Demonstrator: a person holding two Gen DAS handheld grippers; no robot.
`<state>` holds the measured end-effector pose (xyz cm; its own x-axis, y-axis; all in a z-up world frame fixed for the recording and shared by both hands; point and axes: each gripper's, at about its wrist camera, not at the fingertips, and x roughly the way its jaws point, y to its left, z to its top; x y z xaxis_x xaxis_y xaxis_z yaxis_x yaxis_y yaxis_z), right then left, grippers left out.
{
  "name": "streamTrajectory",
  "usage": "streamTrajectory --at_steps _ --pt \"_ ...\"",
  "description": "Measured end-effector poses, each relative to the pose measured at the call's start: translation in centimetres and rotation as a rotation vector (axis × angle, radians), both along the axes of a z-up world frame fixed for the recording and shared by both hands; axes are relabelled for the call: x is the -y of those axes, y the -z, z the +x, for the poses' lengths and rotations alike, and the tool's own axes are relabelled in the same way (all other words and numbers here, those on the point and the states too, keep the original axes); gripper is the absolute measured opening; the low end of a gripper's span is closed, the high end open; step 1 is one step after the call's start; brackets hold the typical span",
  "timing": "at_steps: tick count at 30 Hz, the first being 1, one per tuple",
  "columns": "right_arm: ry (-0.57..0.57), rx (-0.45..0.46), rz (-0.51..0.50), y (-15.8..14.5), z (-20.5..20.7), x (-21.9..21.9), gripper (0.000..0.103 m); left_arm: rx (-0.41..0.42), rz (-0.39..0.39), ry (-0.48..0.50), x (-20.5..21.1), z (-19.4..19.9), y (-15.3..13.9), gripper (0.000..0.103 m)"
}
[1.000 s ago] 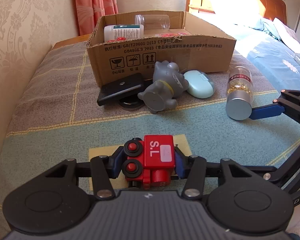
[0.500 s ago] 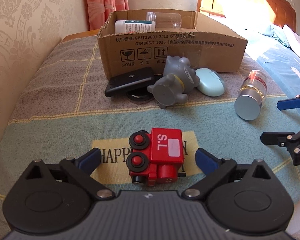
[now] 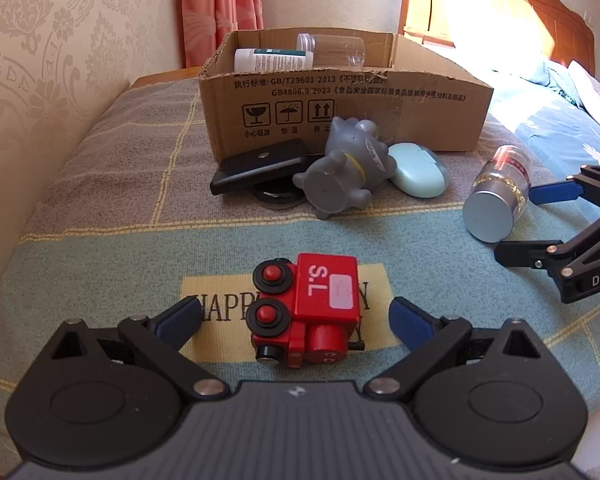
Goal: Organize rigid objects
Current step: 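Lift the red train with left gripper while right gripper approaches the gold capsule bottle, then close the right gripper on the gold capsule bottle and lift it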
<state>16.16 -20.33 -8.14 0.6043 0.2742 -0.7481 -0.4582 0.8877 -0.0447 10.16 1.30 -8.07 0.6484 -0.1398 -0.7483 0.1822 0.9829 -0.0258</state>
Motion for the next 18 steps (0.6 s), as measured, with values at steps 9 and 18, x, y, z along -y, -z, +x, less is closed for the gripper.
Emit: streamTrajectory --at_steps 9,18 --pt "-0.013 -0.005 -0.008 -0.2 0.4 -0.6 0.103 0.022 -0.001 0.007 0.1 -0.4 -0.5 0.064" --pt "0.014 -0.012 0.014 -1.2 1.0 -2.1 0.103 0.021 -0.013 0.003 0.3 -0.1 -0.6 0.06"
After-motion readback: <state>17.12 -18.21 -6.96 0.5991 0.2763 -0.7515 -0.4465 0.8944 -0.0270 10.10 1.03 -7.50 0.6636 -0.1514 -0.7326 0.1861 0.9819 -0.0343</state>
